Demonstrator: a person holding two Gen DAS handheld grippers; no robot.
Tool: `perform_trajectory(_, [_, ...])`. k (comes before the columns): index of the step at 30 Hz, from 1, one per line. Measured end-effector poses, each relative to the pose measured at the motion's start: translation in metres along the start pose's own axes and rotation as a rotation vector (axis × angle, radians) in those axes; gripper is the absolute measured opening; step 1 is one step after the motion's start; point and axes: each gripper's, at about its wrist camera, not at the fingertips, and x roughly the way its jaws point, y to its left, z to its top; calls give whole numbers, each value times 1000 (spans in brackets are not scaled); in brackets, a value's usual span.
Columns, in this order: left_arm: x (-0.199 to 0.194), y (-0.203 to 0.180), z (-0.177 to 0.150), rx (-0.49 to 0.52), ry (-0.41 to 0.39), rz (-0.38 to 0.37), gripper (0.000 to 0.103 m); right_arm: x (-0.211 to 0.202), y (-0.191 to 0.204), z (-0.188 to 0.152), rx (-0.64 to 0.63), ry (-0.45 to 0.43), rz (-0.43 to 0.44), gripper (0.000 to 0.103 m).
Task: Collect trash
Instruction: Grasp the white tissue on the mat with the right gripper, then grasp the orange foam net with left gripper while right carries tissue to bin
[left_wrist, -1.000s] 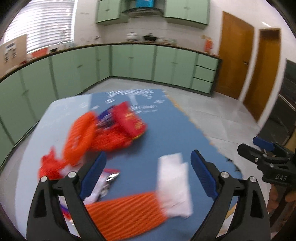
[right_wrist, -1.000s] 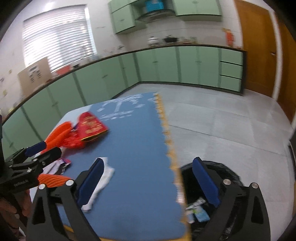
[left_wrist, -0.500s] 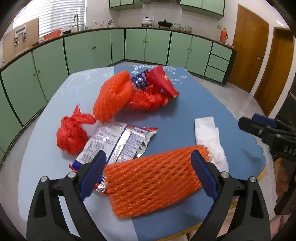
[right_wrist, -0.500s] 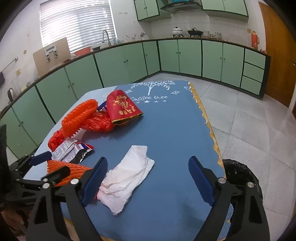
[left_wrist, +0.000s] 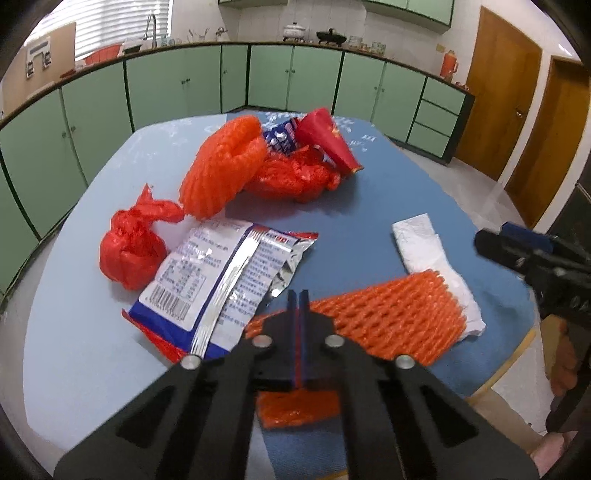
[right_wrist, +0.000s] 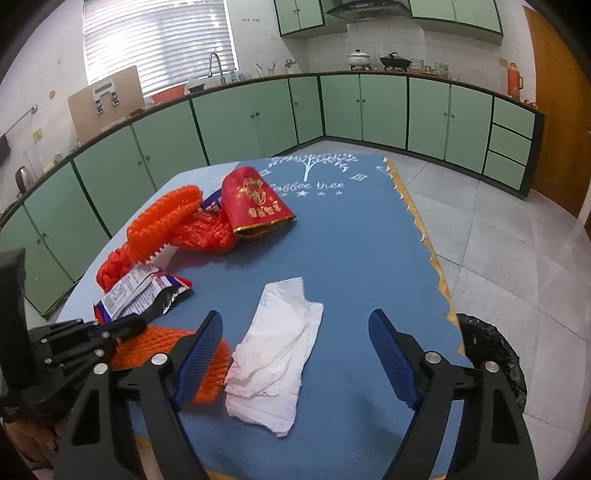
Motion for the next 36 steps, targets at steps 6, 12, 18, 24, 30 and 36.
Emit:
perform_trajectory(6, [-9,0,5,4,-26,-31,0,7,1,-4,-1,31,13,78])
perform_trajectory(12, [-8,-5,0,26,-12,-18,39,27,-1,-13,16,102,12,66])
perform_trajectory(18, [-8,-6,1,31,-12,-22,53,46,-1,-23,9,175,5,41])
perform_trajectory(24, [-8,-21,3,74,-14,-62,63,39,3,-24,-25,145,1,3])
perform_trajectory(30, [3,-47,2,157,26,-109,65,22,-12,-16,21,86,-36,2])
perform_trajectory(36, [23,-57,-3,182,86,-126,71,11,-25,-10,44,55,-64,2])
